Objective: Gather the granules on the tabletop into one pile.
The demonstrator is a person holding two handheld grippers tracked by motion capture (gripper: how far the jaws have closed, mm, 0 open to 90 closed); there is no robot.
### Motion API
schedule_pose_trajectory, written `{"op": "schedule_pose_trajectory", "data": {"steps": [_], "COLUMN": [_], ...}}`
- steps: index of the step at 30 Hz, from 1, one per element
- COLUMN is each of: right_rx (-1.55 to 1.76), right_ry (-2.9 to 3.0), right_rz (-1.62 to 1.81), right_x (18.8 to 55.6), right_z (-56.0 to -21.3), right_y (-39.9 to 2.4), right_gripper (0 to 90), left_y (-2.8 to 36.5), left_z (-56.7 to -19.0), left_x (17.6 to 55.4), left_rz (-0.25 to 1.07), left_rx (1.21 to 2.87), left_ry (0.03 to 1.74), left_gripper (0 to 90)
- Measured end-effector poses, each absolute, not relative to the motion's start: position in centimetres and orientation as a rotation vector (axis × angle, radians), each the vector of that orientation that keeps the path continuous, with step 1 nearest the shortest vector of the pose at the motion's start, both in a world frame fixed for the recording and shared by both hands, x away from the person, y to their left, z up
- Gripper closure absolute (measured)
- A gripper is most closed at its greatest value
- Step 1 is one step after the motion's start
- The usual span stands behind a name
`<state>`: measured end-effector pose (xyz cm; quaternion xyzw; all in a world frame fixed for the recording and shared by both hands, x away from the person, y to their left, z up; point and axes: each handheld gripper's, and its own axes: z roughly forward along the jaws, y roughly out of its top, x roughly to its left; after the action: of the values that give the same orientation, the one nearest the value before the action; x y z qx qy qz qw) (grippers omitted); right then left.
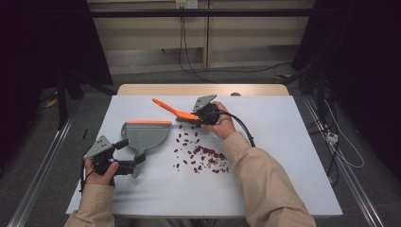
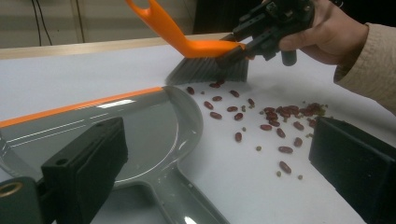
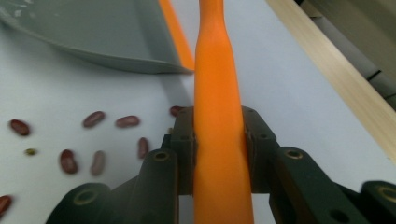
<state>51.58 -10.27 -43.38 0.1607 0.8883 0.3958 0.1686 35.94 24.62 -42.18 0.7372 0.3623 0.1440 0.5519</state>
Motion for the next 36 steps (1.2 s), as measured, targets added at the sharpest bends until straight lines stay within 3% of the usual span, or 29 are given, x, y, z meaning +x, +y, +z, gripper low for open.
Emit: {"op": "schedule_pose_trajectory", "data": {"steps": [36], "right_rx": [0.155], "right_ry": [2.720], "right_rz": [1.139], "right_x": [43.9], "right_z": [-42.4], "right_y": [-11.9], "right_gripper": [70.6], "left_y": [25.4], "left_z": [-42.5], "left_x": [35.6], "left_rz": [0.351], "left_rx": [1.767], "left_ry": [0.876], "left_gripper": [4.3]}}
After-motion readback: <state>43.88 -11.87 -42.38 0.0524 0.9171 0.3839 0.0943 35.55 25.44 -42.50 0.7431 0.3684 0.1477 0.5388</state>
